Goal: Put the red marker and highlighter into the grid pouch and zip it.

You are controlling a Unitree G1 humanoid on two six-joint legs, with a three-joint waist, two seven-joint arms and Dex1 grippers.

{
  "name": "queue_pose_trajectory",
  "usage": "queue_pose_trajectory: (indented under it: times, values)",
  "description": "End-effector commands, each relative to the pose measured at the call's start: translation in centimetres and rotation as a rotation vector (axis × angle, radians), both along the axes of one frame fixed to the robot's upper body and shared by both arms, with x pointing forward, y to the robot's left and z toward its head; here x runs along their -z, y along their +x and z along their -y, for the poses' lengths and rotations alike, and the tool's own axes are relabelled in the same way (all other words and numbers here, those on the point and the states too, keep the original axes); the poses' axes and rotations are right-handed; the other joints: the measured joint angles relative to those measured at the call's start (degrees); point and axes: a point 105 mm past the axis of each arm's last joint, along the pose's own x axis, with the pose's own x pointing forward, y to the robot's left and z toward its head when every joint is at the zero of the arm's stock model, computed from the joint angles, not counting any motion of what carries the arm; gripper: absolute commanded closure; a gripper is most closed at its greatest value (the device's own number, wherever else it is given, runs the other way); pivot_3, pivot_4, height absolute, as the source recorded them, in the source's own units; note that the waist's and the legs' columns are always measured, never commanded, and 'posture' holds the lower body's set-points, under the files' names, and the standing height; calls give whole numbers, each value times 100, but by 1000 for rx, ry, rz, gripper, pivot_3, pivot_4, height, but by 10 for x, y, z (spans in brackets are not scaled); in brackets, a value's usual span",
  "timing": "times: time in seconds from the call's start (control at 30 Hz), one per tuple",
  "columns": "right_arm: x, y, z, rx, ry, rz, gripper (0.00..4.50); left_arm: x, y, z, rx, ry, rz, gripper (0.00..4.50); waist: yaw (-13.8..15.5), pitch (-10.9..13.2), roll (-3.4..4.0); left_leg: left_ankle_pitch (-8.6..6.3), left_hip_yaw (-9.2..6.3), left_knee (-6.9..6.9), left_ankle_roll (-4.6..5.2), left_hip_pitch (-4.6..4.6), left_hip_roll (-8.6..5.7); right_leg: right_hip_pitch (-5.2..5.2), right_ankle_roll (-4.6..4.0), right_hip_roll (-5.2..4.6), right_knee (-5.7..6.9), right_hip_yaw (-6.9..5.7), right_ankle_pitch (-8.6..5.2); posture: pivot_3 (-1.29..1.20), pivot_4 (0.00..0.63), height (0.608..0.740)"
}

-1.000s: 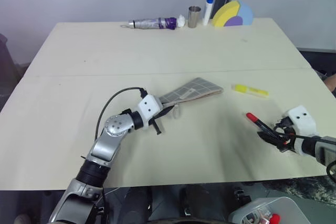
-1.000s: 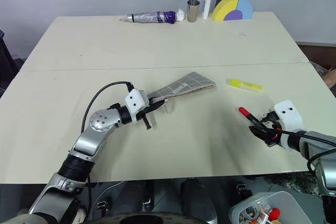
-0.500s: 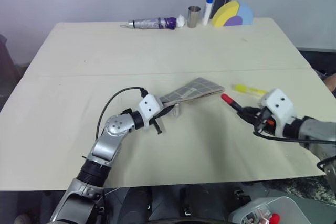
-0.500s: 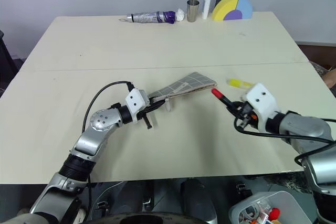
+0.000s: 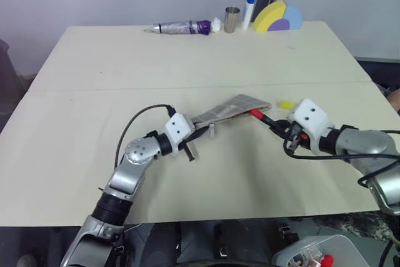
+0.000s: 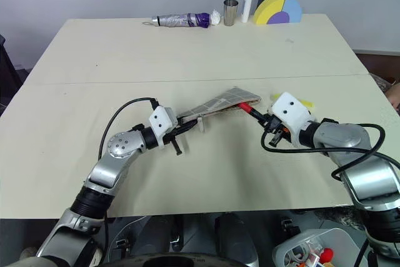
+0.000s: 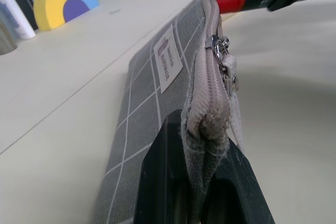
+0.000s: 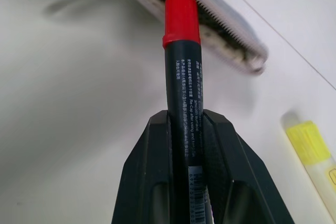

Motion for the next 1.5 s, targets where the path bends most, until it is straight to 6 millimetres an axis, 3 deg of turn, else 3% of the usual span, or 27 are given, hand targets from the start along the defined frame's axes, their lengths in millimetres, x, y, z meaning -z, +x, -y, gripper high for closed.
queue_pose_trajectory:
  times: [0.03, 0.33, 0.53, 0.67, 0.7, 0.77, 0.9, 1.0, 1.13, 1.27, 1.4, 1.5]
  values:
    - [-11, 2, -4, -30, -48, 47, 4229, -9, -7, 5, 43, 11, 52, 4500, 0, 0, 0, 0, 0, 0, 0, 0, 0, 0, 0, 0, 0, 0, 0, 0, 150, 740]
    - [0, -11, -34, -314, -359, 67, 4229, 1, -22, 17, 191, 188, 144, 4500, -5, 0, 2, 0, 2, 0, 0, -2, 0, -5, -1, -1, 0, 0, 0, 0, 150, 740]
    - [0, -17, -65, -450, -358, 98, 4229, 7, -30, 19, 259, 229, 138, 4500, -7, 0, 2, 0, 2, 0, 0, -2, 2, -6, -1, 0, 1, 0, 0, 0, 150, 740]
    - [-6, -14, -68, -424, -303, 99, 4229, 5, -29, 16, 250, 220, 126, 4500, 2, 0, 1, 0, 1, 1, 0, -4, 2, -6, -1, -2, 1, -1, 0, 0, 150, 740]
    - [-9, -14, -67, -412, -287, 97, 3190, 4, -28, 15, 247, 217, 123, 4500, 1, 0, 1, 0, 1, 2, 0, -5, 2, -6, -2, -2, 1, -1, 0, 0, 150, 740]
    - [-17, -14, -66, -401, -265, 104, 2183, 3, -27, 13, 234, 205, 108, 4500, 0, 0, 2, 0, 1, 3, 0, -5, 2, -6, -1, -3, 1, -2, 0, 0, 150, 740]
    - [-45, -16, -54, -351, -194, 140, 166, -1, -19, 7, 167, 138, 52, 4500, -1, 0, 2, 0, -1, 3, 0, -5, 2, -5, -2, -3, 1, -4, 0, 0, 150, 740]
    - [-63, -17, -40, -289, -98, 141, 166, -4, -13, 3, 114, 74, -3, 4500, 1, 0, 1, 0, -2, 4, 0, -4, 2, -2, -1, -3, 1, -5, 0, 0, 150, 740]
    - [-64, 0, 9, -53, -28, 143, 166, -15, 5, -4, -36, -118, -124, 4500, 15, 0, -2, 0, -10, 10, 1, -4, 1, 6, -1, -4, 0, -12, 0, 0, 150, 740]
    - [-30, 26, 63, 254, 60, 92, 166, -19, 14, -4, -121, -174, -157, 4500, -17, -1, -1, -1, -10, 12, 2, 5, 2, 12, -1, -1, 2, -12, 1, 0, 150, 740]
    - [-6, 47, 84, 367, 91, 83, 166, -17, 17, 0, -146, -154, -153, 4500, -29, -3, 5, 0, -6, 9, 1, 14, 0, 17, -1, 0, 4, -7, 1, 0, 150, 740]
    - [0, 64, 95, 417, 114, 96, 166, -16, 18, 1, -153, -143, -149, 4500, -33, -4, 11, 0, 4, 5, 0, 18, 0, 14, -1, 0, 5, 1, 1, 0, 150, 740]
